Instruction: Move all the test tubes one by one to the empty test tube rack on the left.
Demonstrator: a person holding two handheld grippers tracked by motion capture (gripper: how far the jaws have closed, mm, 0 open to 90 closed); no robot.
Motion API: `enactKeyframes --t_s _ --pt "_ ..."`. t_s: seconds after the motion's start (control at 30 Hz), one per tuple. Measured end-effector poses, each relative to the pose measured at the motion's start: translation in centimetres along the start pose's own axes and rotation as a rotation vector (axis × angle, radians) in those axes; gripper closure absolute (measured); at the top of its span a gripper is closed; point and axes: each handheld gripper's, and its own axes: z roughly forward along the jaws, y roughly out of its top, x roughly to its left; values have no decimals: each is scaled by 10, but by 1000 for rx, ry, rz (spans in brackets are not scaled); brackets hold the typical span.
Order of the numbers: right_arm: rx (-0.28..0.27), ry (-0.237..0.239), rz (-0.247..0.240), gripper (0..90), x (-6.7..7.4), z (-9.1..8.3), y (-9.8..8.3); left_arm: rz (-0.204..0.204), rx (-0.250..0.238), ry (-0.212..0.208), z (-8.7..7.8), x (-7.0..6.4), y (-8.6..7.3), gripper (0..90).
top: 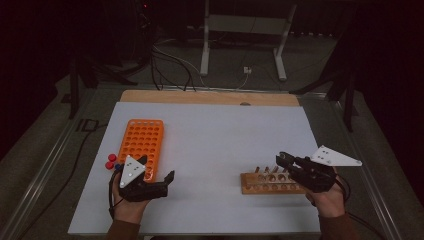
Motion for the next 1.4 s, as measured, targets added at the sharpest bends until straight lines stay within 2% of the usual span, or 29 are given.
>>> enactKeyframes --t_s 0.17,0.33,1.07,1.23,1.4 --pt "-3 9 7 766 2 14 4 2 -9 -17 4 -4 3 20" --pt "-10 32 9 765 10 29 9 20 -12 -33 9 -11 8 24" --pt "18 163 -44 765 61 81 24 60 -24 -121 38 -49 23 66" --pt "29 189 -51 765 71 92 25 80 -9 -156 46 -61 24 89" --pt "34 211 -54 765 80 100 25 108 -3 -164 51 -73 22 168"
